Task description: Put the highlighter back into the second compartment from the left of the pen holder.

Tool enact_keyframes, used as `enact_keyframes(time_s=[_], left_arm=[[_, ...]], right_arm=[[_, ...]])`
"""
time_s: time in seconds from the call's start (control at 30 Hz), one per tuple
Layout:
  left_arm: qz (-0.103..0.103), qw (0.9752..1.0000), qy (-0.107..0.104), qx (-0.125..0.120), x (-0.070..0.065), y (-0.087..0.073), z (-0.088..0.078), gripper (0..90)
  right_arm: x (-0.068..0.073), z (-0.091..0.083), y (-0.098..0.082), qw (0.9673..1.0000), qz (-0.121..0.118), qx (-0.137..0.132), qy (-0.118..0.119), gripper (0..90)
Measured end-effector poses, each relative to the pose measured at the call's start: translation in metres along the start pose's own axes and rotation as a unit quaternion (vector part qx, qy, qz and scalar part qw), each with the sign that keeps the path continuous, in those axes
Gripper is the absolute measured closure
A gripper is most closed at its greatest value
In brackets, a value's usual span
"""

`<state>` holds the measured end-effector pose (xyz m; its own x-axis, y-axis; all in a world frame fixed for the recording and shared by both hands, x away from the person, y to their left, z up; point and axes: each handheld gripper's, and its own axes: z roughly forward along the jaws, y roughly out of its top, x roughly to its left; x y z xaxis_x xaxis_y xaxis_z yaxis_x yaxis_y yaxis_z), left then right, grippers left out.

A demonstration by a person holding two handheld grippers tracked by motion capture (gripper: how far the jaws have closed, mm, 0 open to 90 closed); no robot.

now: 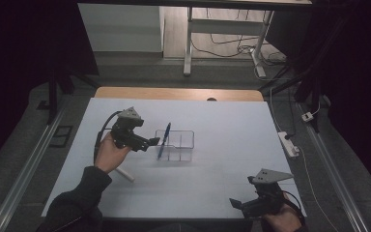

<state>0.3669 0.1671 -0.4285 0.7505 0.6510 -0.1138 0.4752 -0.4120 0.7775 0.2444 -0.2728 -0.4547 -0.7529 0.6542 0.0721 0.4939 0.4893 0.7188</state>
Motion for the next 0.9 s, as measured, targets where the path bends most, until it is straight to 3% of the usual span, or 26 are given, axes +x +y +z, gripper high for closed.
enact_keyframes(time_s=[0.33,0.5,0.67,0.9], left_arm=[[0.004,0.9999,0.006,0.013,0.002,-0.024,-0.028,0.2],[-0.013,0.9998,0.004,0.016,0.006,-0.037,-0.036,0.0],[-0.021,0.9993,0.018,0.023,0.007,-0.054,-0.045,0.0],[-0.061,0.9970,0.033,0.033,0.013,-0.083,-0.063,0.0]], right_arm=[[0.000,0.001,0.000,1.0000,0.000,0.004,-0.001,0.0],[0.000,0.002,0.000,1.0000,0.000,0.006,0.001,0.0],[0.000,0.002,0.000,1.0000,0.001,0.007,0.003,0.0],[0.000,0.003,0.001,0.9999,-0.002,0.011,0.003,0.0]])
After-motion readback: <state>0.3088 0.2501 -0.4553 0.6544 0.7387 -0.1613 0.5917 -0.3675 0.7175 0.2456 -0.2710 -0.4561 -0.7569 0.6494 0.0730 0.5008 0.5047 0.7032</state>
